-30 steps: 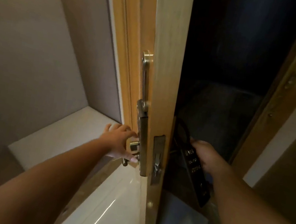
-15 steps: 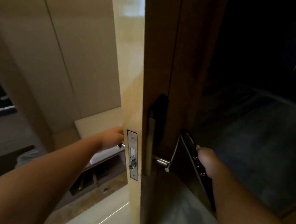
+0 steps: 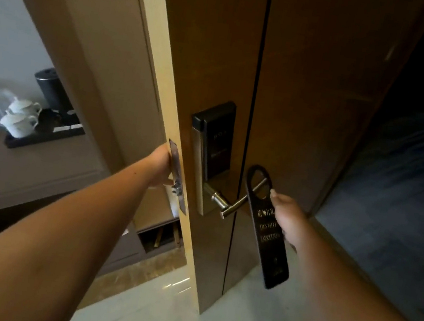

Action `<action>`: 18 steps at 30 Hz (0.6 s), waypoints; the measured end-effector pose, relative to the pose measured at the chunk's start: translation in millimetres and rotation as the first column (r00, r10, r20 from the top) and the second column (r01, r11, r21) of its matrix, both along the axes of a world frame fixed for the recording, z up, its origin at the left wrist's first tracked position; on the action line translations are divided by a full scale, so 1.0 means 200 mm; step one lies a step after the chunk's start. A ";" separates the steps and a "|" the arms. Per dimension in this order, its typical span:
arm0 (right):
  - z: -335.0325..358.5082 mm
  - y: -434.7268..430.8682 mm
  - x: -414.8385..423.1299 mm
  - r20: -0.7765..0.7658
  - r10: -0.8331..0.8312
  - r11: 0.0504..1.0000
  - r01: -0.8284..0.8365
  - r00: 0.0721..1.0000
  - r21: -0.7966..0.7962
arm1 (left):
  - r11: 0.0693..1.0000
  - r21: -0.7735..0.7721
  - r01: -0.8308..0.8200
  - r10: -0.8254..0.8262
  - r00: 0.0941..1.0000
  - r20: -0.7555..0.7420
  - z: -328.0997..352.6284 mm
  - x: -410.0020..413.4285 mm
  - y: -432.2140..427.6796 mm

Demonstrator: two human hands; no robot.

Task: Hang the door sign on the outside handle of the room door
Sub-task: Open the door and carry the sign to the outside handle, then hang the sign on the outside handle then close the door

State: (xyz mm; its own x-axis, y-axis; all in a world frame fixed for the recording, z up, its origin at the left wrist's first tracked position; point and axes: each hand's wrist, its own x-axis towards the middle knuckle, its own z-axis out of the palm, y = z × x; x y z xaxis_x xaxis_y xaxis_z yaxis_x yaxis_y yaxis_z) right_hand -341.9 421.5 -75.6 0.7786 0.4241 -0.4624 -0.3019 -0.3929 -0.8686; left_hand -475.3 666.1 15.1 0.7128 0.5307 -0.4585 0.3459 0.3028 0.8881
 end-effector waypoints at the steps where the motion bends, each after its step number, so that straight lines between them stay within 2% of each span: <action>1: -0.01 0.01 -0.01 0.000 0.006 0.999 -0.006 1.000 0.036 | 1.000 -0.009 0.021 -0.021 1.000 0.002 0.01 0.01 0.04; 4: -0.05 0.08 0.00 0.012 0.058 0.992 -0.059 0.998 0.109 | 0.999 -0.034 0.019 -0.019 1.000 0.021 0.02 0.02 0.15; 7: -0.04 0.14 0.03 0.037 0.092 0.989 -0.095 0.995 0.110 | 0.999 -0.032 0.014 -0.013 0.999 0.040 0.02 0.05 0.21; 13: -0.02 0.26 0.01 0.061 0.150 0.987 -0.145 0.987 -0.069 | 0.999 -0.001 0.032 -0.032 0.999 0.037 0.01 0.08 0.28; 18: -0.13 0.31 -0.13 0.047 0.173 0.980 -0.177 0.984 0.093 | 0.990 0.069 0.124 -0.125 0.992 0.010 -0.01 0.09 0.28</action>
